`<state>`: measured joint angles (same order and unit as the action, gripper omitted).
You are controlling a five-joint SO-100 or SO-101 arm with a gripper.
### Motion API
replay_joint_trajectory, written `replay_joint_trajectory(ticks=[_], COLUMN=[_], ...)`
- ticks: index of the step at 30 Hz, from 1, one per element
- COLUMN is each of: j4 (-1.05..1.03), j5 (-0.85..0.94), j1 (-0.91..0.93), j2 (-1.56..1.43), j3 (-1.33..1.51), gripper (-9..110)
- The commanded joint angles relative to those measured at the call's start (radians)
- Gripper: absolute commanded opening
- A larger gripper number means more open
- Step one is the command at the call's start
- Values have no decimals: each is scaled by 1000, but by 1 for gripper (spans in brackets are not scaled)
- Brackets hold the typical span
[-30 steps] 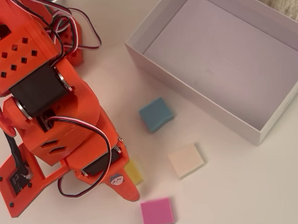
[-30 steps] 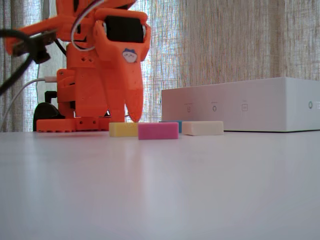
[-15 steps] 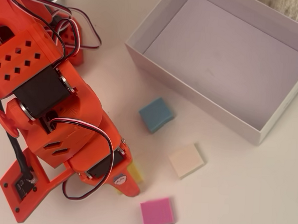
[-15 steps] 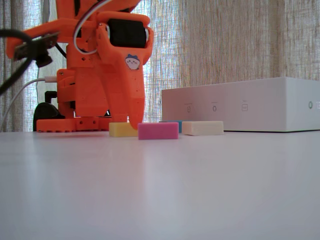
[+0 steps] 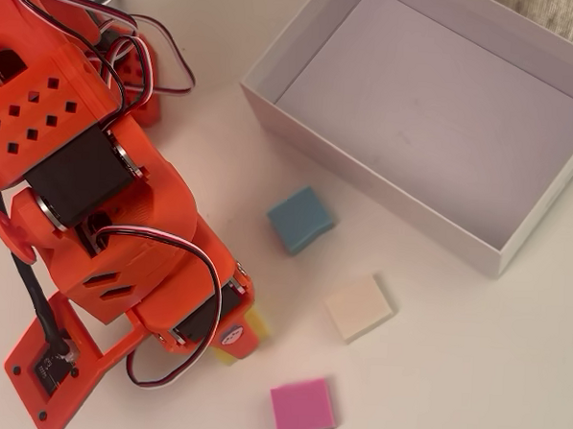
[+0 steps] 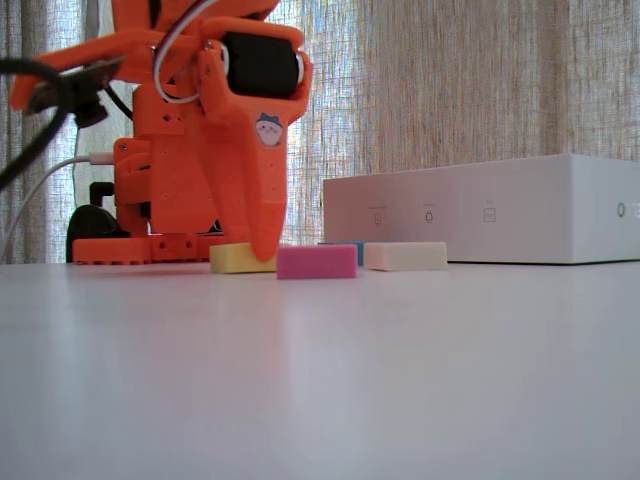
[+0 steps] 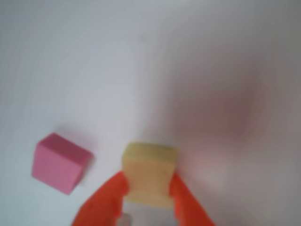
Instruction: Grasp the yellow cuboid and put it in the bin.
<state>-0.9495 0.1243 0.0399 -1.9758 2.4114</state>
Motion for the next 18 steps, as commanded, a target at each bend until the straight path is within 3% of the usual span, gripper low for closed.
replay_joint_trajectory(ticks=[1,8,18], j4=[-34,-12,51], j5=[77,163,252], j1=[12,-71,-528], j2=[-127,-390,-653], j3=[-132,-348,-331], gripper=[-8,-8,-8])
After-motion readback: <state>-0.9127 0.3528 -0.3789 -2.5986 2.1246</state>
